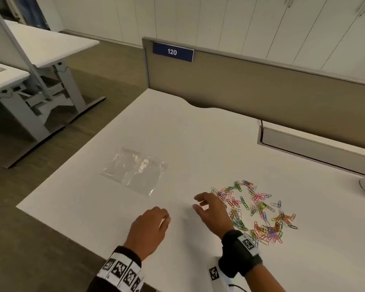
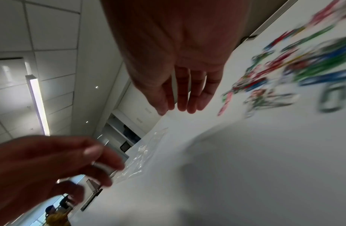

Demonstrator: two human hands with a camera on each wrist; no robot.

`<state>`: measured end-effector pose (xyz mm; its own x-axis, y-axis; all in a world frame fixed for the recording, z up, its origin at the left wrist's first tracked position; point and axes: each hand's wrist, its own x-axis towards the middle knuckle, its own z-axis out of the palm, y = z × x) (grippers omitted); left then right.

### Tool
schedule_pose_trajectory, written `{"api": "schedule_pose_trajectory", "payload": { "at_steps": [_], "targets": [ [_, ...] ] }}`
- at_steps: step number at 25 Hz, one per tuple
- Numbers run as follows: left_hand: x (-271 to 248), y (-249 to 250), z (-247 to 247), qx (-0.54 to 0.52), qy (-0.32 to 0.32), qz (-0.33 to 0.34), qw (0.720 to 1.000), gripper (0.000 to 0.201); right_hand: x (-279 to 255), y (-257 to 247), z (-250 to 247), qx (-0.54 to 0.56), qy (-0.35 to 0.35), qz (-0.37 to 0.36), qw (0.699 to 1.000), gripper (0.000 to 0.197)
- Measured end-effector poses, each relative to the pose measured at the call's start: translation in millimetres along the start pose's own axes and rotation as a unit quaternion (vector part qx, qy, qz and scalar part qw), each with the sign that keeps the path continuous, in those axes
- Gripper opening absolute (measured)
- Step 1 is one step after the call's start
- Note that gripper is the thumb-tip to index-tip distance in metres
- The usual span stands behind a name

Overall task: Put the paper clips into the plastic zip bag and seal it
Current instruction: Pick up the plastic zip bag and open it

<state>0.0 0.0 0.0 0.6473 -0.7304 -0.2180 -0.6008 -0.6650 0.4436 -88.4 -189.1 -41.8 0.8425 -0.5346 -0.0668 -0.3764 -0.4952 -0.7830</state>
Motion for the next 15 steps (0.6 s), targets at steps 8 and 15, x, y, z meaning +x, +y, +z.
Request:
{"api": "schedule_pose_trajectory", "payload": {
  "at_steps": [8,15],
  "targets": [
    [107,-46,6,0.041,-0.021,-0.070,0.996,0.056,69,-29,34,-0.018,-0.042,0.017,0.999,0.021],
    [99,-56,23,0.002,0.006,-0.039,0.999,0.037,90,-27,52,-0.027,-0.016,0.098,0.995,0.033]
  ]
}}
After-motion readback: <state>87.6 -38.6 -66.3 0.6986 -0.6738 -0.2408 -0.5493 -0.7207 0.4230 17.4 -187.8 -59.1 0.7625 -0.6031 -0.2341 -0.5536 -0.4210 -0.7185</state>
